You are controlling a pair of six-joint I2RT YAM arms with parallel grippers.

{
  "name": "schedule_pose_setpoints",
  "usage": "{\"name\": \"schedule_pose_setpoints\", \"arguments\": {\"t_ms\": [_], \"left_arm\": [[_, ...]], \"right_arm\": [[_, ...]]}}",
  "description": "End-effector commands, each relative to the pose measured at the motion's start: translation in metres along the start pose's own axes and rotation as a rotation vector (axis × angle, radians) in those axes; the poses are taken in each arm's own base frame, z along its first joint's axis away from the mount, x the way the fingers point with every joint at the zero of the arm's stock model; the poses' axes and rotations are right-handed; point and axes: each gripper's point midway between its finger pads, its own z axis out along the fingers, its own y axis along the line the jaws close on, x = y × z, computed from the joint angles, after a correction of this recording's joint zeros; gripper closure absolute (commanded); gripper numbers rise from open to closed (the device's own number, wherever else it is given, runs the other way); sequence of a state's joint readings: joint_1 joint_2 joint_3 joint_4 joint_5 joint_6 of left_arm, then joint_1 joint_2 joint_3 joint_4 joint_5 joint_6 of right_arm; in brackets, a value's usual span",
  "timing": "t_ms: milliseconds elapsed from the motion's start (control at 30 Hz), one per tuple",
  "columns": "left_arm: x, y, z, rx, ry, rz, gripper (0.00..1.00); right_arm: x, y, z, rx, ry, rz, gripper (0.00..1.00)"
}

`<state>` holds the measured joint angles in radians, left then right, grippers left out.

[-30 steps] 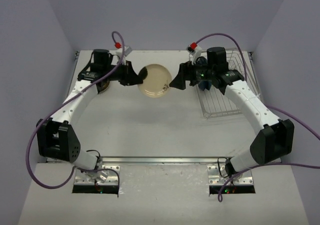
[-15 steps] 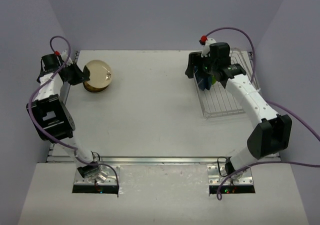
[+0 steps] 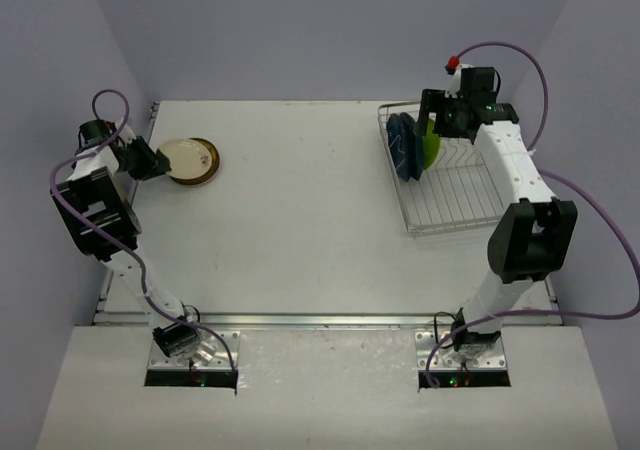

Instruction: Unload the plates from the dish rack

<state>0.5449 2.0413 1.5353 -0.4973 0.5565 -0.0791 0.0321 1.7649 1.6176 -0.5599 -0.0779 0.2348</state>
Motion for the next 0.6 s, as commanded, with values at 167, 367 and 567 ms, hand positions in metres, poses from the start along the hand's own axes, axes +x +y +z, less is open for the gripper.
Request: {"name": "schedule_pose_setpoints", "arguments": {"t_ms": [167, 367, 567], "left_arm": [[-0.027, 0.010, 0.000, -0.043, -0.061, 0.049, 0.50], [-0.039, 0.020, -0.030, -0.189, -0.175, 0.134, 0.02], [-0.046, 0.000, -0.077, -0.223, -0.340, 0.210, 0.00]], "right_arm": [[-0.009, -0.011, 0.019, 0.004, 0.011, -0.008, 0.14], [-0.008, -0.022, 0.032, 0.055, 0.039, 0.002, 0.19], [-0.012, -0.040, 0.041, 0.154, 0.042, 0.012, 0.26]]}}
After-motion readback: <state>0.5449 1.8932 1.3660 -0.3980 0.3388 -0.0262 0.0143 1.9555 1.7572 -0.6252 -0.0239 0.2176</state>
